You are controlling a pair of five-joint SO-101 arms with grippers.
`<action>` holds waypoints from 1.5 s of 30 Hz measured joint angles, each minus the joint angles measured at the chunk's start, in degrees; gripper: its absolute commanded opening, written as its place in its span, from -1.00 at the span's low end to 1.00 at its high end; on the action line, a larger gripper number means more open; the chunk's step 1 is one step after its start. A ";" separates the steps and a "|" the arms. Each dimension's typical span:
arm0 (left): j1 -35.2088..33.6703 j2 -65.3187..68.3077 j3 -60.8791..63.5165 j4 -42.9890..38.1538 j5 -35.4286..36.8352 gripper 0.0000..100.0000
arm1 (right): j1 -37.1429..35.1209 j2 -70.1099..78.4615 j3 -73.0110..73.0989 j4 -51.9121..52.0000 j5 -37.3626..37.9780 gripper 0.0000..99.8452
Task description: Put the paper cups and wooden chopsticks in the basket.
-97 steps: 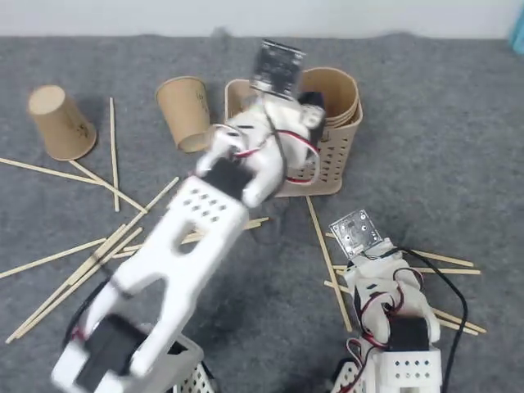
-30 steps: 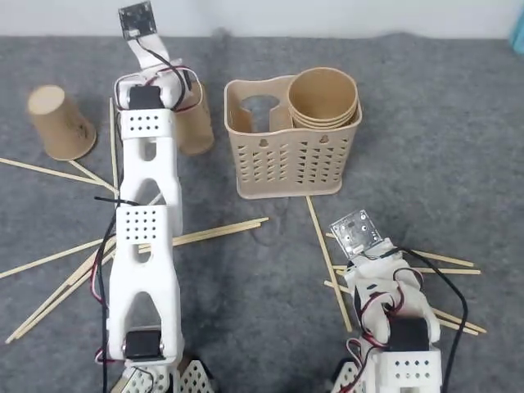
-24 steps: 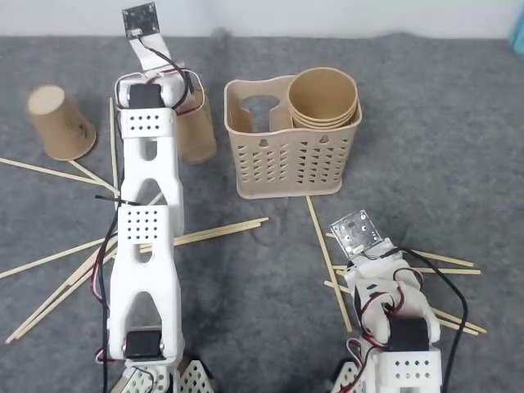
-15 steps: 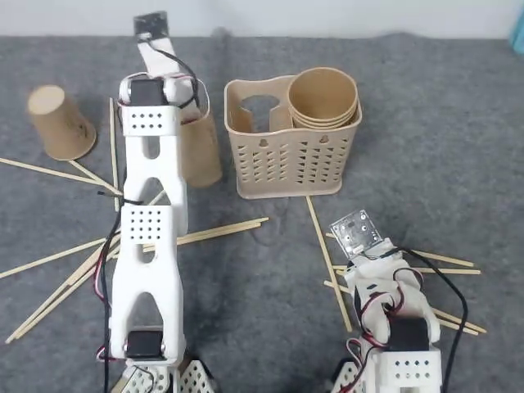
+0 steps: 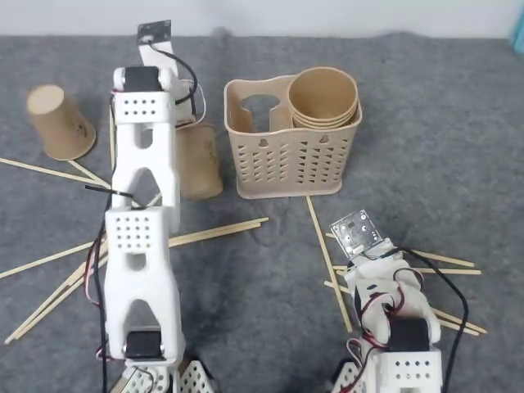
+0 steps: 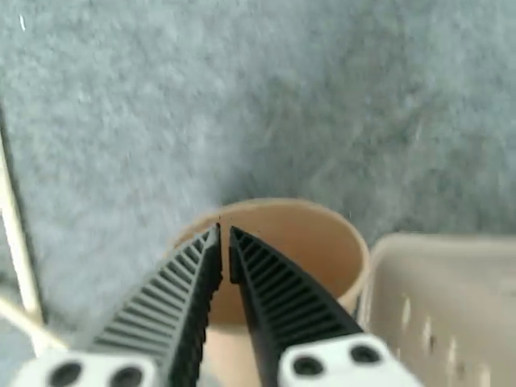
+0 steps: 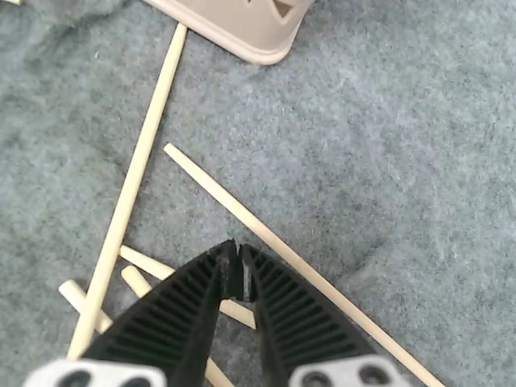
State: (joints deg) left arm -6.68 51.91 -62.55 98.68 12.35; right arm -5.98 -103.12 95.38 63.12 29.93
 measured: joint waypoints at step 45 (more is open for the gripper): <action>2.02 -83.52 76.13 -3.78 -13.10 -0.64 | 0.00 0.00 0.00 -0.62 0.00 -0.98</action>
State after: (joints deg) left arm -4.66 -31.60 13.58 94.90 -0.75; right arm -5.98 -103.12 95.38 62.51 29.93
